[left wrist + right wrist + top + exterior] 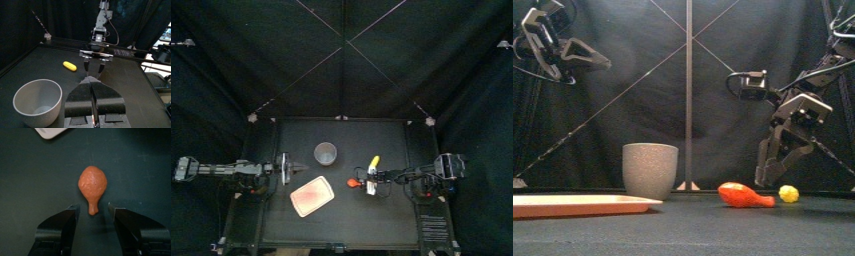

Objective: Pick the drumstick then place it in the grey bowl
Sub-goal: Pick the drumstick

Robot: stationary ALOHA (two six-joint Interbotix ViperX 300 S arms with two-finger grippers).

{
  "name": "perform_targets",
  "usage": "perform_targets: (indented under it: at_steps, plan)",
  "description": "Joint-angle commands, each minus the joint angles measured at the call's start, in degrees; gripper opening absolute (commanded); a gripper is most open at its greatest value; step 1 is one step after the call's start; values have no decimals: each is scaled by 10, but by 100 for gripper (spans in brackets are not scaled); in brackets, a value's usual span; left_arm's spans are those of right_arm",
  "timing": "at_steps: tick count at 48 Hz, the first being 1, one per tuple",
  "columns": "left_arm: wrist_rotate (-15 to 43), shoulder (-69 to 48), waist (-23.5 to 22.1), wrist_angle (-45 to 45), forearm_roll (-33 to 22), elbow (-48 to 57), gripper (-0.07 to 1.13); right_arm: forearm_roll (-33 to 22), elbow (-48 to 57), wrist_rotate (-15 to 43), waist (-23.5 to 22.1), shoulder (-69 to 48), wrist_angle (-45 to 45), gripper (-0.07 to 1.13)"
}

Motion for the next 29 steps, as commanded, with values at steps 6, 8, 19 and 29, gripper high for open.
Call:
perform_targets:
  at_steps: [6, 8, 19, 29]
  plan:
    - [0, 1, 0, -6, 1, -7, -2, 1, -29, 0, -9, 23, 0, 83]
    - [0, 2, 0, -6, 0, -7, -2, 0, -32, 0, -10, 27, 2, 83]
    - [-1, 1, -1, -5, -1, -7, -2, 3, -35, 0, -6, 46, 12, 67]
    - [-1, 1, -1, -5, -1, -7, -2, -1, -40, 1, -6, 46, 18, 47]
